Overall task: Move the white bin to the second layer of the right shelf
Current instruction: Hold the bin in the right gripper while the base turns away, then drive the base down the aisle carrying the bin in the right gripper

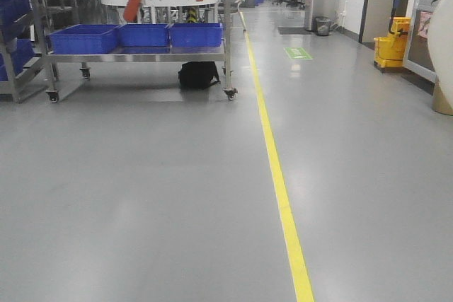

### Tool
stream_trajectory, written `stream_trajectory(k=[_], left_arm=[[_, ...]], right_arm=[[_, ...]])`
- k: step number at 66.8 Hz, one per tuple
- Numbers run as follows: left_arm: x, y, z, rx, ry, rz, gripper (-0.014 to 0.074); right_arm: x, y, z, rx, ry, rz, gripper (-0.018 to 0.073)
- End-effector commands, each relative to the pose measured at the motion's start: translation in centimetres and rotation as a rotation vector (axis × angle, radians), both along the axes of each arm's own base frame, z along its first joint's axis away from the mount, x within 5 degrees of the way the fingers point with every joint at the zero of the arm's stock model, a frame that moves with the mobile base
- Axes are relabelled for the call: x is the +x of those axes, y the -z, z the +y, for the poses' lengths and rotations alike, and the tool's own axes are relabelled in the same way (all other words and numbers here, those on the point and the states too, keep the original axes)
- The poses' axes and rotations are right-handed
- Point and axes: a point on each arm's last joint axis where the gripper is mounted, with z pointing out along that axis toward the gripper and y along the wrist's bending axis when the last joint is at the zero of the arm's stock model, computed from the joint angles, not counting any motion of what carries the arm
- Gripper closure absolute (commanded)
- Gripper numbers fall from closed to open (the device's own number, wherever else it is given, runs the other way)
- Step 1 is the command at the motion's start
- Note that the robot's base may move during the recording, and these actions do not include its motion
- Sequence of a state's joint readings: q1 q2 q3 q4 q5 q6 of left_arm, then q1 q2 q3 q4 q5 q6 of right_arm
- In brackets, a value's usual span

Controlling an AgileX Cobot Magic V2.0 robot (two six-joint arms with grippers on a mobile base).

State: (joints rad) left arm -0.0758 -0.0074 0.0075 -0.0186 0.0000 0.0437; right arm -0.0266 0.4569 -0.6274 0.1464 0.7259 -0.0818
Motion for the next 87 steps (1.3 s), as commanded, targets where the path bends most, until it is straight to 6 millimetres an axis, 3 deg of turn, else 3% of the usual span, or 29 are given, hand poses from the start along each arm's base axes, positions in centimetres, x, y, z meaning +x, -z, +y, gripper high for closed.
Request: stream_trajectory(k=[1, 87], left_arm=[[-0.03, 0.44, 0.0, -0.009, 0.003, -0.058, 0.0512], [-0.03, 0.44, 0.0, -0.009, 0.003, -0.058, 0.0512]], right_arm=[[0.26, -1.63, -0.06, 0.014, 0.014, -0.113, 0.0472], [0.26, -1.63, -0.06, 0.014, 0.014, -0.113, 0.0472]])
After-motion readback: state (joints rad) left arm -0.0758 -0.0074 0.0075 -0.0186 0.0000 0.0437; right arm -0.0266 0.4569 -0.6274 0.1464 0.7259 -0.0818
